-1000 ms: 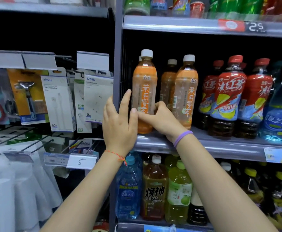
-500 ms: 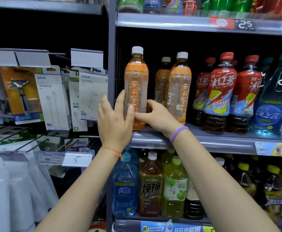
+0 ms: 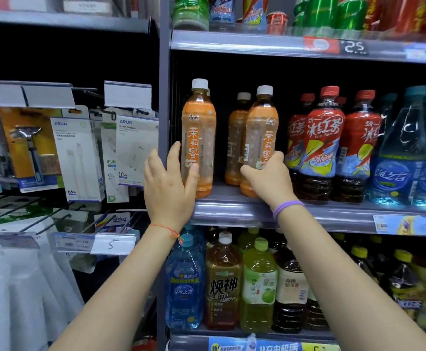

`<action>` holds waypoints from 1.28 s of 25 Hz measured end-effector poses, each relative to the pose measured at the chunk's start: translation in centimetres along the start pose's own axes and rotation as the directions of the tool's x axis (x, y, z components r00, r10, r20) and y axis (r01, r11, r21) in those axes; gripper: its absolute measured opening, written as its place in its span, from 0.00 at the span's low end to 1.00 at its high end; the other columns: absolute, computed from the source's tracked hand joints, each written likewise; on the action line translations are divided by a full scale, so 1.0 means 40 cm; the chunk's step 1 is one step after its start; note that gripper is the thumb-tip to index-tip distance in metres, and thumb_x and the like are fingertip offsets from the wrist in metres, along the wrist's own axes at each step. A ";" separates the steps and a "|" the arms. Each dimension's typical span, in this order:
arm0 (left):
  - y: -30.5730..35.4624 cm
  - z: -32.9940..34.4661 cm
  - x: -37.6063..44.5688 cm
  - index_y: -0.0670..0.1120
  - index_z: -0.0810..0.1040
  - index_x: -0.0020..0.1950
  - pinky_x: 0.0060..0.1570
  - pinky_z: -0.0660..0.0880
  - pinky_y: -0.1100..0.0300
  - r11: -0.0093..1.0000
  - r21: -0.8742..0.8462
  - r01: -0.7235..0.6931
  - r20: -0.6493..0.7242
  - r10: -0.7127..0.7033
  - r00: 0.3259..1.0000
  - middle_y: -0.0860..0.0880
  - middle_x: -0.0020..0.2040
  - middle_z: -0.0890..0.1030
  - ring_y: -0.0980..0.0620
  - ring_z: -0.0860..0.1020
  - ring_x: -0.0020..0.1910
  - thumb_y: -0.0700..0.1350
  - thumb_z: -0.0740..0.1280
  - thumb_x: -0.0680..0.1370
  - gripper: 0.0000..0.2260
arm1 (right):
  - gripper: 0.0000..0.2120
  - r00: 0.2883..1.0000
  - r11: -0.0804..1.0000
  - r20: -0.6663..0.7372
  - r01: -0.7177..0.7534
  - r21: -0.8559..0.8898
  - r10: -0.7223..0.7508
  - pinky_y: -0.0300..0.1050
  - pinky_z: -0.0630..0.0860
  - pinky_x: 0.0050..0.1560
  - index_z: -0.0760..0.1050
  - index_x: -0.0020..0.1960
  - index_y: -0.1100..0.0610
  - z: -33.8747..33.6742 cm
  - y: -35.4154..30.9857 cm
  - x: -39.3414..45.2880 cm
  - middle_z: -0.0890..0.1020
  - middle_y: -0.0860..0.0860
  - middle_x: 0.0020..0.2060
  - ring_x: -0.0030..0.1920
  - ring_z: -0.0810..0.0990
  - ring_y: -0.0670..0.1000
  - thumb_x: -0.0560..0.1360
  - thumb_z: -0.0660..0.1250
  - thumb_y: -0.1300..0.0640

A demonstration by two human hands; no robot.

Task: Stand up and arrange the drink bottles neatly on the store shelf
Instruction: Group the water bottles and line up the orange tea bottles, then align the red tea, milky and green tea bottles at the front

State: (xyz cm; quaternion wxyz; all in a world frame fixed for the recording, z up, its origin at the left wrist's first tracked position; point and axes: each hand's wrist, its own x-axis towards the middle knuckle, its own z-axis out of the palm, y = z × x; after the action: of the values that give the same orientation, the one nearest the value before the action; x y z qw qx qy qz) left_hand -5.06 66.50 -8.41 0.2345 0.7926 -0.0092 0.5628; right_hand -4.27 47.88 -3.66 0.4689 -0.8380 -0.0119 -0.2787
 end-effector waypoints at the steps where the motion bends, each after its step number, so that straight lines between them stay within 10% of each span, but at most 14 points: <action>1: 0.001 -0.002 0.001 0.46 0.67 0.75 0.63 0.69 0.42 1.000 -0.010 0.008 0.002 -0.008 1.000 0.35 0.71 0.66 0.35 0.66 0.67 0.55 0.60 0.81 0.24 | 0.27 1.000 1.000 0.001 0.028 -0.008 -0.028 0.45 0.74 0.49 0.64 0.62 0.58 -0.002 0.000 0.000 0.77 0.55 0.58 0.55 0.78 0.55 0.72 0.73 0.48; 9: 0.119 -0.027 0.018 0.46 0.75 0.69 0.73 0.58 0.42 0.941 0.016 -0.338 -0.157 0.336 0.929 0.42 0.76 0.66 0.38 0.60 0.76 0.48 0.63 0.78 0.20 | 0.22 0.960 0.980 0.215 0.153 0.125 -0.177 0.36 0.73 0.42 0.71 0.61 0.52 -0.021 -0.031 -0.012 0.79 0.45 0.51 0.48 0.78 0.43 0.73 0.71 0.41; 13: 0.164 -0.003 0.053 0.48 0.73 0.72 0.74 0.53 0.42 0.921 0.092 -0.379 -0.117 0.388 0.914 0.42 0.68 0.75 0.39 0.65 0.73 0.49 0.62 0.79 0.21 | 0.20 0.981 0.981 0.137 0.114 0.160 -0.136 0.57 0.77 0.51 0.75 0.59 0.62 -0.067 -0.046 0.031 0.80 0.61 0.54 0.53 0.79 0.61 0.80 0.53 0.50; 18: 0.192 0.052 0.047 0.52 0.66 0.77 0.75 0.50 0.38 0.892 0.260 -0.369 -0.027 0.389 0.921 0.37 0.75 0.66 0.35 0.58 0.77 0.59 0.62 0.78 0.29 | 0.12 0.945 0.789 0.277 -0.303 0.534 0.176 0.50 0.73 0.60 0.69 0.55 0.52 -0.043 -0.038 0.108 0.77 0.52 0.47 0.49 0.76 0.52 0.82 0.54 0.45; 21: 0.178 0.071 0.037 0.54 0.58 0.80 0.74 0.48 0.33 0.936 0.205 -0.285 0.006 0.290 0.957 0.37 0.80 0.53 0.32 0.48 0.78 0.64 0.62 0.76 0.35 | 0.23 0.894 0.647 0.385 -0.436 0.625 0.230 0.50 0.76 0.52 0.75 0.57 0.54 -0.007 -0.034 0.157 0.82 0.55 0.50 0.50 0.81 0.54 0.81 0.53 0.38; 27: 0.181 0.051 0.044 0.53 0.46 0.81 0.72 0.54 0.40 0.985 -0.174 0.007 -0.008 -0.009 1.000 0.41 0.81 0.46 0.39 0.47 0.79 0.67 0.60 0.76 0.41 | 0.28 0.904 0.701 0.386 -0.396 0.593 0.184 0.56 0.76 0.61 0.82 0.51 0.53 0.041 -0.049 0.181 0.87 0.55 0.44 0.50 0.84 0.57 0.78 0.53 0.34; 32: 0.140 0.037 0.152 0.53 0.57 0.80 0.75 0.58 0.45 0.595 -0.579 0.558 0.357 -0.430 0.829 0.48 0.78 0.64 0.47 0.62 0.76 0.73 0.50 0.75 0.38 | 0.24 0.925 0.691 0.364 -0.333 0.641 0.108 0.51 0.78 0.56 0.80 0.47 0.53 0.026 -0.053 0.131 0.85 0.52 0.40 0.47 0.84 0.52 0.81 0.52 0.38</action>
State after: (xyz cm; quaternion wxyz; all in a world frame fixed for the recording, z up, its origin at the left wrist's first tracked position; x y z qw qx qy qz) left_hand -3.10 62.48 -1.33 0.6446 0.6745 -0.0084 0.3599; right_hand 0.04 48.64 0.08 0.7705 -0.6285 -0.0836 -0.0654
